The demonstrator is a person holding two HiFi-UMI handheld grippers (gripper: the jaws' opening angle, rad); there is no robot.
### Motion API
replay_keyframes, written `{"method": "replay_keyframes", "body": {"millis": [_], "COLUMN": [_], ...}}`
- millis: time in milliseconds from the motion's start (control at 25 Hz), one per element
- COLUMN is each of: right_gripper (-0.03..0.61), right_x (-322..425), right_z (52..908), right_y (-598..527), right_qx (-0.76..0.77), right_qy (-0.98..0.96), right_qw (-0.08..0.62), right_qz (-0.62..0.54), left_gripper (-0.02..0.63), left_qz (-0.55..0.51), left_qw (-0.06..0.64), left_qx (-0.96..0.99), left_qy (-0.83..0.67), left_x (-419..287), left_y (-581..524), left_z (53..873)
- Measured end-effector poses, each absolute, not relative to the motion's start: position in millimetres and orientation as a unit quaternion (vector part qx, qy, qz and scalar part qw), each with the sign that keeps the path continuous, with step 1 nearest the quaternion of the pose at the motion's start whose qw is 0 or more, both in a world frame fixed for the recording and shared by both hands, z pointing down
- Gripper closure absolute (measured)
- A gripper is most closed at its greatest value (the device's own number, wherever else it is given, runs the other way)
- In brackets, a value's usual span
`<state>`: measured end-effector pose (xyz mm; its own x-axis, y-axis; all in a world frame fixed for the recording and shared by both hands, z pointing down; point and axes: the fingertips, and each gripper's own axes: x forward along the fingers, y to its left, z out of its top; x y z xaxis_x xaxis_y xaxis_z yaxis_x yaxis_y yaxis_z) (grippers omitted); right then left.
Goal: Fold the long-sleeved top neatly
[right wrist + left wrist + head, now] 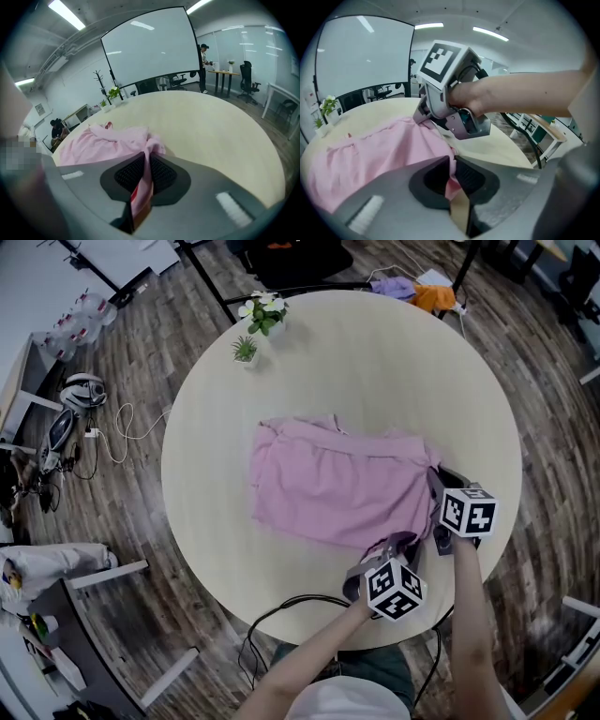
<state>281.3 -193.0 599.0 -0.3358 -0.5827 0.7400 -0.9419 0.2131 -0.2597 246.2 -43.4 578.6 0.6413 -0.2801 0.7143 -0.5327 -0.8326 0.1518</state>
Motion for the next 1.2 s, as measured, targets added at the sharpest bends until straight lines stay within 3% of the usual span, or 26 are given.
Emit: {"method": "replay_keyframes", "body": {"millis": [560,880,1200], "right_gripper": [0.518,0.518,0.518], "right_x": [210,114,31], "right_z": [511,475,487], "right_y": [-213,-237,-252], "right_qx": [0.538,0.520,0.498], "right_qy": [-0.738,-0.762,-0.773], "right_qw": [0.161,0.158,0.200], "right_qz": [0.374,0.352,0.339], "left_gripper": [0.580,0.580,0.580], "left_qz": [0.244,0.197,0.171], "left_qw": [0.193,0.215,0.253], "left_qx": [0.896,0.882,0.858], "left_qy": [-0.317,-0.369,-0.413], "left_x": [137,45,-32], "left_y": [-79,-98,-110], "left_z": [489,462,467]}}
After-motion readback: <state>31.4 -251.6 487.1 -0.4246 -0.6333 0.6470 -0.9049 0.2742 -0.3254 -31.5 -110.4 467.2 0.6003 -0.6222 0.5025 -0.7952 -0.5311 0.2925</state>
